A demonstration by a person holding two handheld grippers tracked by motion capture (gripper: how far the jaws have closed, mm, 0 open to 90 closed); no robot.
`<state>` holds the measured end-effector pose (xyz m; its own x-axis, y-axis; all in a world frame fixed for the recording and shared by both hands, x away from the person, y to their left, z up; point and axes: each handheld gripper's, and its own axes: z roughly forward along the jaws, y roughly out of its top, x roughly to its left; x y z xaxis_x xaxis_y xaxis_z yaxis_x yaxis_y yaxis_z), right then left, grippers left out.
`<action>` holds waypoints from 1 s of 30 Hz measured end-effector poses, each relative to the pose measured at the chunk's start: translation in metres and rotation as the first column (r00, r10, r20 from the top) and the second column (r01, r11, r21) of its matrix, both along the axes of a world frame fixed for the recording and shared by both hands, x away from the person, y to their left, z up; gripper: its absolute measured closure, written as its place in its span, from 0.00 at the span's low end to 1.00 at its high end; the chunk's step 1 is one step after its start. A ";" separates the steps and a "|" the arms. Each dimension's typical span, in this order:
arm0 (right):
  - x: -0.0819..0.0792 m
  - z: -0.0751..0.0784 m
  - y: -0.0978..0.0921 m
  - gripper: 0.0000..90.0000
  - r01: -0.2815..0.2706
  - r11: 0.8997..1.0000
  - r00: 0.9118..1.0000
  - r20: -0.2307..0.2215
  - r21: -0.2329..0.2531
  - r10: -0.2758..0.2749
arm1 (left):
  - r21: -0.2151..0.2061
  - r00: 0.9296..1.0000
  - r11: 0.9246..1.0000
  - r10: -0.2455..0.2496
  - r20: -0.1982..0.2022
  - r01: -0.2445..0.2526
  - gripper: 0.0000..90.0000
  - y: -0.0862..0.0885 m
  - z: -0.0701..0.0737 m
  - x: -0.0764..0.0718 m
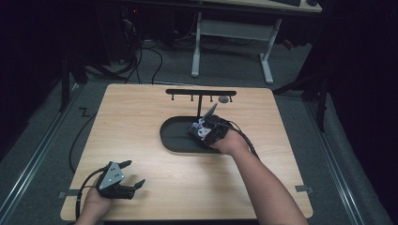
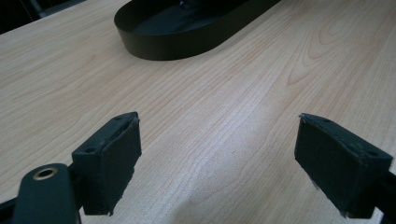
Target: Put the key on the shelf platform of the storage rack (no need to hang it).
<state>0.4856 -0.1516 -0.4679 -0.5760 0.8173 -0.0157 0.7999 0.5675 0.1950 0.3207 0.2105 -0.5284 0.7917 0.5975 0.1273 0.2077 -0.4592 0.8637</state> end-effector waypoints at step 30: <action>-0.001 0.017 -0.001 0.30 0.025 0.997 0.995 0.093 0.076 -0.032 | 0.001 1.000 1.000 0.011 -0.001 -0.011 0.17 -0.001 0.000 0.001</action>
<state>0.4841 -0.1527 -0.4510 -0.5511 0.8344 -0.0074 0.7918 0.5257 0.3111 0.3216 0.2099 -0.5287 0.7852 0.6061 0.1271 0.2140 -0.4581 0.8627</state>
